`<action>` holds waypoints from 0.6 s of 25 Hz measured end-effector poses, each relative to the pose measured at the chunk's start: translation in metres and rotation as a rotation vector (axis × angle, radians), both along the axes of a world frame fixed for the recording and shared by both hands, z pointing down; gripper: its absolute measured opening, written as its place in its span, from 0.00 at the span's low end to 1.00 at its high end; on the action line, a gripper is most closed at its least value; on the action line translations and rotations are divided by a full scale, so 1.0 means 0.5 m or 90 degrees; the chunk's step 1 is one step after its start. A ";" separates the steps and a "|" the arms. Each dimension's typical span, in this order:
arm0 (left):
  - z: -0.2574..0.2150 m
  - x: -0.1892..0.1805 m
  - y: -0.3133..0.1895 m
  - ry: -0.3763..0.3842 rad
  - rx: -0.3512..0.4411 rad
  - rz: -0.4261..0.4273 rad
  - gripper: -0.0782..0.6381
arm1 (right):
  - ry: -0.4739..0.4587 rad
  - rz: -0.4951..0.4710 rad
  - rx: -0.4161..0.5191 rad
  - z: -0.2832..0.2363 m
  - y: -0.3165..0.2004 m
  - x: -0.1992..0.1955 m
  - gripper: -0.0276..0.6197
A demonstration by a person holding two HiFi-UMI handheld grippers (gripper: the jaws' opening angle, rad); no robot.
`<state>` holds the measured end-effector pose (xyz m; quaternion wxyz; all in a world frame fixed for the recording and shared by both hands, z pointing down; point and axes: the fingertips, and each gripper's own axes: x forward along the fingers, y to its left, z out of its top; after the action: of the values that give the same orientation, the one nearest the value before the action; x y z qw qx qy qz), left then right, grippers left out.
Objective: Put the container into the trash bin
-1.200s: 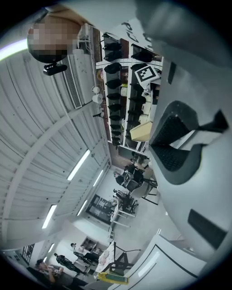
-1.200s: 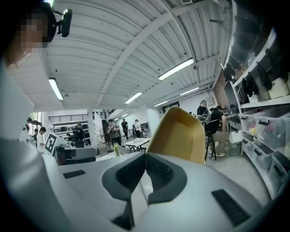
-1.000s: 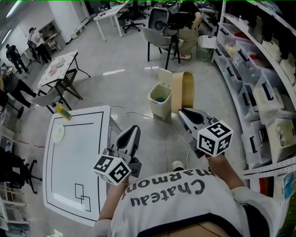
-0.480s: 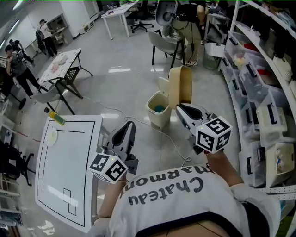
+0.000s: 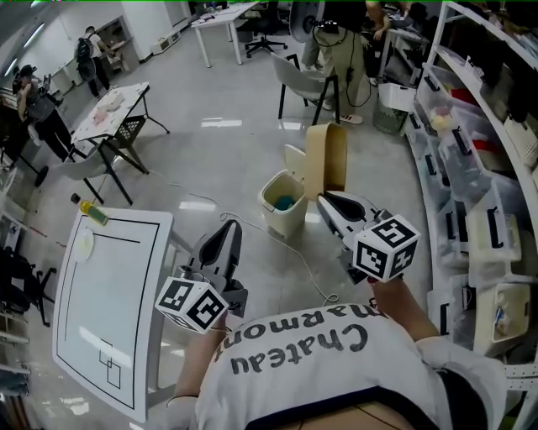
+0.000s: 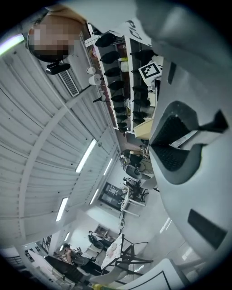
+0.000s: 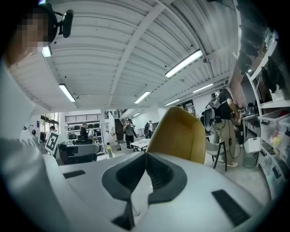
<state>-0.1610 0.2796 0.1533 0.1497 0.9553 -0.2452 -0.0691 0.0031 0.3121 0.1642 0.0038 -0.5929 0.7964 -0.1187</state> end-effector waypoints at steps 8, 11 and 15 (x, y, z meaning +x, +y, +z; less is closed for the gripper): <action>0.049 0.012 -0.008 -0.034 -0.030 -0.006 0.14 | -0.034 -0.013 -0.048 0.071 -0.029 0.012 0.09; 0.062 0.018 -0.033 -0.038 -0.042 -0.015 0.14 | -0.035 -0.022 -0.060 0.091 -0.056 0.012 0.09; 0.076 0.034 -0.075 -0.041 -0.054 -0.012 0.14 | -0.043 -0.022 -0.071 0.109 -0.100 0.026 0.09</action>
<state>-0.1438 0.2423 0.1912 0.1816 0.9475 -0.2616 -0.0295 0.0160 0.2621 0.2187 -0.0046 -0.5738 0.7984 -0.1826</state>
